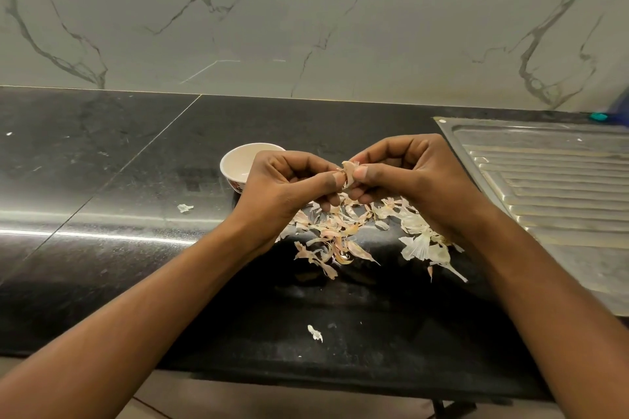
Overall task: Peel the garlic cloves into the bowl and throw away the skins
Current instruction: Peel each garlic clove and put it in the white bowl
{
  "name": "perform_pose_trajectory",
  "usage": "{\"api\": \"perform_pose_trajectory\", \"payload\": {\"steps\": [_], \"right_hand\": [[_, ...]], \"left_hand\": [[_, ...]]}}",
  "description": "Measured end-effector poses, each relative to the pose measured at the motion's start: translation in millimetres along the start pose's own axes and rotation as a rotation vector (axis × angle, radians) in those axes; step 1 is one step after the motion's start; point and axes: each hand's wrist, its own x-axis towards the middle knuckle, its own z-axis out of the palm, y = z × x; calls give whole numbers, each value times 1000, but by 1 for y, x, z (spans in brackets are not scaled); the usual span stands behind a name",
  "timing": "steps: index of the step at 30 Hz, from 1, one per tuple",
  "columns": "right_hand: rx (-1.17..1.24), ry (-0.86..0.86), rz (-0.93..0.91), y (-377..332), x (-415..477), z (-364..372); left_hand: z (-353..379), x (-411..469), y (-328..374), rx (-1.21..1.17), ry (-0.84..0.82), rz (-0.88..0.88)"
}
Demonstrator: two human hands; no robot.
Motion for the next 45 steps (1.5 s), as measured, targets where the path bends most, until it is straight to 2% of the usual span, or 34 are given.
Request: {"api": "perform_pose_trajectory", "payload": {"steps": [6,12,19,26,45], "right_hand": [[-158,-6,-46,2,-1,-1],[-143,-64,-48,6,0,-3],[-151,-55,-106,6,1,0],[-157,-48,-84,6,0,-6],[-118,-68,-76,8,1,-4]], "left_hand": [[0,-2,0,79,0,-10],[-2,-3,-2,112,1,-17],[-2,-2,-6,62,38,-27],[-4,-2,-3,60,-26,-5],[1,-2,-1,48,35,-39]]}}
